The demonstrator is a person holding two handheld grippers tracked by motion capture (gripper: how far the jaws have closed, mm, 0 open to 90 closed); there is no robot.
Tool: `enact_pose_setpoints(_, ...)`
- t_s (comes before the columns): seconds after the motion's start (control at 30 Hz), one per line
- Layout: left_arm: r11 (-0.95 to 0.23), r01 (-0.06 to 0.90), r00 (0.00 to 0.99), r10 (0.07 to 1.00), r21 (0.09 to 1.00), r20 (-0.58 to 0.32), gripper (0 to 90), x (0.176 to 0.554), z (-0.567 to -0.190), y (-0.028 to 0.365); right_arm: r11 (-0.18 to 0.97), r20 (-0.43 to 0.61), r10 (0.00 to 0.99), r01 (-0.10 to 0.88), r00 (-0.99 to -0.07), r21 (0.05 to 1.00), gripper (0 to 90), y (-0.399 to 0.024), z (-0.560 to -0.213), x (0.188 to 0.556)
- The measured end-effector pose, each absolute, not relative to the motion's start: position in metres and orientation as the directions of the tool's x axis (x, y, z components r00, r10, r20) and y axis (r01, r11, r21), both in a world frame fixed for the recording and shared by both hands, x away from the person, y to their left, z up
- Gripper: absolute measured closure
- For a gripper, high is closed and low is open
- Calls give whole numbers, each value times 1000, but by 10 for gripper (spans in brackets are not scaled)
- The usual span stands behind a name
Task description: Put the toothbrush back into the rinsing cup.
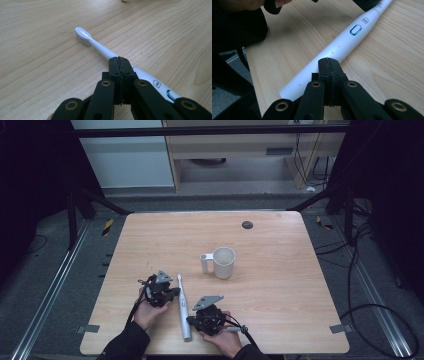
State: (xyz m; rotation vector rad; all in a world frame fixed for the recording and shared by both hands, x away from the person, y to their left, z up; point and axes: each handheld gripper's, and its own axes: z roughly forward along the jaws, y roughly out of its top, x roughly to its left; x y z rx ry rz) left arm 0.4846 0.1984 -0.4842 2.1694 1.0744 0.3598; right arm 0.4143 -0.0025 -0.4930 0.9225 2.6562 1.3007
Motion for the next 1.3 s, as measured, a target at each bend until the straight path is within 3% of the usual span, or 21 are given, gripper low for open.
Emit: enact_pose_setpoints(1.3, -425, 586, 622, 781, 690, -48, 893, 485, -482, 201, 468, 223, 479, 461, -849, 754, 900, 34, -499, 414)
